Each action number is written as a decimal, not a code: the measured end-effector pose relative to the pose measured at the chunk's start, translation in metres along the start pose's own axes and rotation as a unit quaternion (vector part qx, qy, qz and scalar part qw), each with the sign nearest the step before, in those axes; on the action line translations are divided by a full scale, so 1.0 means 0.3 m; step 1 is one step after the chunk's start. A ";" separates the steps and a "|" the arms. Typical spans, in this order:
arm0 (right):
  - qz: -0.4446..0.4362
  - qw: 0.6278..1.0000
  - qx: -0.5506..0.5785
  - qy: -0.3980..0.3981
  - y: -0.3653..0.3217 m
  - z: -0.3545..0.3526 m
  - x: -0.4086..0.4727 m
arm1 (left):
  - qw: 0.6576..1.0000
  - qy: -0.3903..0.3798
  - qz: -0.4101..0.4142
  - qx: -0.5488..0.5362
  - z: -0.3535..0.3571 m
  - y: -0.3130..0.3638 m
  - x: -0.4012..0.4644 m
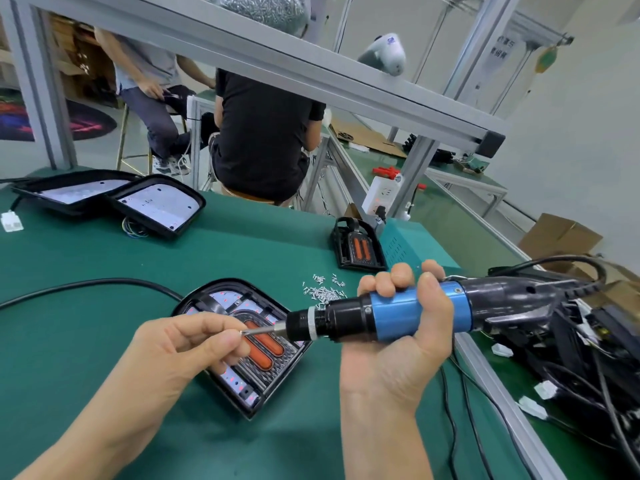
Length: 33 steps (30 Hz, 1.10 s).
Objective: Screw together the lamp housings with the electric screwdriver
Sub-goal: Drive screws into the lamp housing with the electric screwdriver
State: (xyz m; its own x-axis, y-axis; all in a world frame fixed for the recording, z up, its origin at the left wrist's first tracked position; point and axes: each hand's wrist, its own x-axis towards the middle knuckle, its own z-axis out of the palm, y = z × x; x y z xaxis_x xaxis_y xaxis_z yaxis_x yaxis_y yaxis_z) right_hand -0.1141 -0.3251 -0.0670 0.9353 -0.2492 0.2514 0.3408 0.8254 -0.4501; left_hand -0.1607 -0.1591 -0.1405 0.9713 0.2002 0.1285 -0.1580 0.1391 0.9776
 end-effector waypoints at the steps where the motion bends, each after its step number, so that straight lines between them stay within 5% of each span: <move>1: 0.005 1.000 0.002 -0.007 0.005 0.002 0.001 | 1.000 -0.001 0.003 0.002 -0.003 0.000 0.002; 8: 0.084 0.989 -0.090 -0.083 0.020 -0.006 -0.002 | 0.999 0.044 0.007 0.004 -0.028 -0.004 0.000; 14: 0.084 0.994 -0.024 -0.068 0.057 0.042 0.011 | 0.999 0.043 0.013 0.026 -0.061 0.034 -0.001; 25: 0.089 0.987 -0.092 -0.094 0.171 0.075 0.005 | 0.964 -0.009 0.041 0.263 -0.176 0.038 0.048; 33: 0.087 0.983 -0.132 -0.091 0.230 0.076 0.010 | 0.950 0.053 0.073 0.298 -0.221 -0.021 0.070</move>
State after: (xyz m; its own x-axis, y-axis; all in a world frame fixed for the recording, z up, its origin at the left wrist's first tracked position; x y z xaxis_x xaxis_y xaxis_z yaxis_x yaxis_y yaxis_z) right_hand -0.0898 -0.2573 -0.0778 0.9575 -0.0015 0.2885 0.2122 0.6812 -0.7007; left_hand -0.1511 -0.0913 -0.1550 0.9184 0.2769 0.2826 -0.1293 -0.4649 0.8759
